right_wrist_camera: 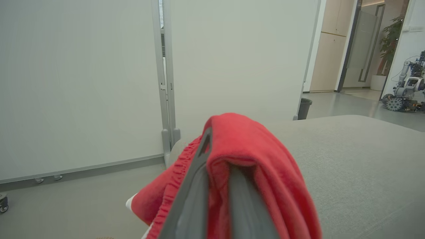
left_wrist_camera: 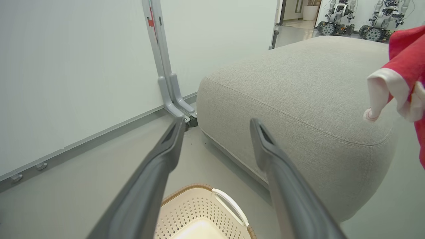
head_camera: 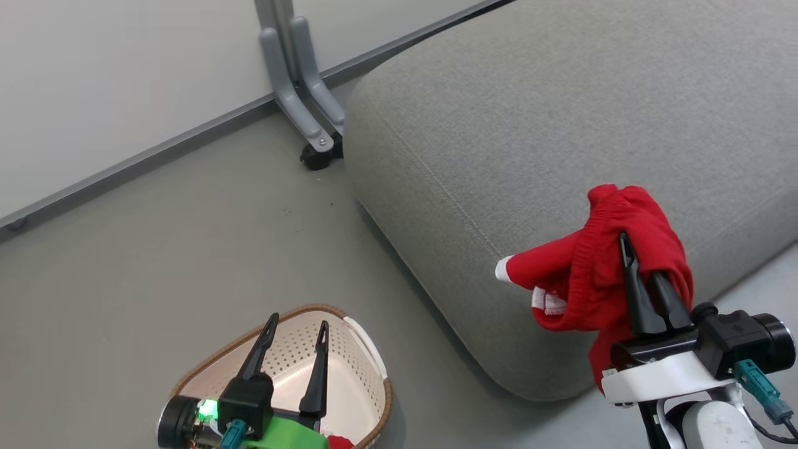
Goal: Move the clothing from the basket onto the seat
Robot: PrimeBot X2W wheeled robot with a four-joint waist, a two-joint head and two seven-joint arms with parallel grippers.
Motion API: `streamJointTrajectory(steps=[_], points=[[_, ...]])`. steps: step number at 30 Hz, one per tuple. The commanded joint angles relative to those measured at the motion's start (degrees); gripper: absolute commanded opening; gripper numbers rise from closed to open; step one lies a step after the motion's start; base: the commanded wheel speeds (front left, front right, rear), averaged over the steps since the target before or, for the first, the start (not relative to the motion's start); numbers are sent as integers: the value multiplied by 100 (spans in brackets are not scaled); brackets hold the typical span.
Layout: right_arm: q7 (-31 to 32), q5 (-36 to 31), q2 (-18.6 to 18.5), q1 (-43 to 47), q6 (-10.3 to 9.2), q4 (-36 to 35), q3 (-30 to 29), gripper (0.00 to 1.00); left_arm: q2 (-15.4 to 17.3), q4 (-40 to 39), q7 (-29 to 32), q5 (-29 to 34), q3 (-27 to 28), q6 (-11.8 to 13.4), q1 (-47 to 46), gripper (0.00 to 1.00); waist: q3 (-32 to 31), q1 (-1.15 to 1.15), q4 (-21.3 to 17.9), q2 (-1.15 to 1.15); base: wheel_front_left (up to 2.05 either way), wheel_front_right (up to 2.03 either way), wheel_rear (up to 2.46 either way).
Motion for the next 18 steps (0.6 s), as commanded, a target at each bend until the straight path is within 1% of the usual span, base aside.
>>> streamJointTrajectory(steps=[1, 7, 12, 16, 18], points=[[-20, -18, 25, 82, 0, -78, -59, 0, 20, 45, -2, 77, -23, -63, -162, 100, 249, 0, -310, 0, 0, 0, 0], [-20, -27, 47, 186, -1, -235, -240, 0, 23, 166, -3, 151, -76, -192, -385, 100, 353, 0, -368, 0, 0, 0, 0], [-20, -24, 53, 130, -1, -265, -278, 0, 23, 224, -3, 219, -70, -198, -347, 100, 394, 0, -392, 0, 0, 0, 0], [-20, -32, 55, -105, -1, -217, -274, 0, 26, 154, -3, 286, -11, -164, -249, 100, 495, 0, -387, 0, 0, 0, 0], [-20, -17, -85, -311, -1, -129, -233, 0, 59, 116, -3, 340, 33, -146, -222, 100, 604, 0, -390, 0, 0, 0, 0]])
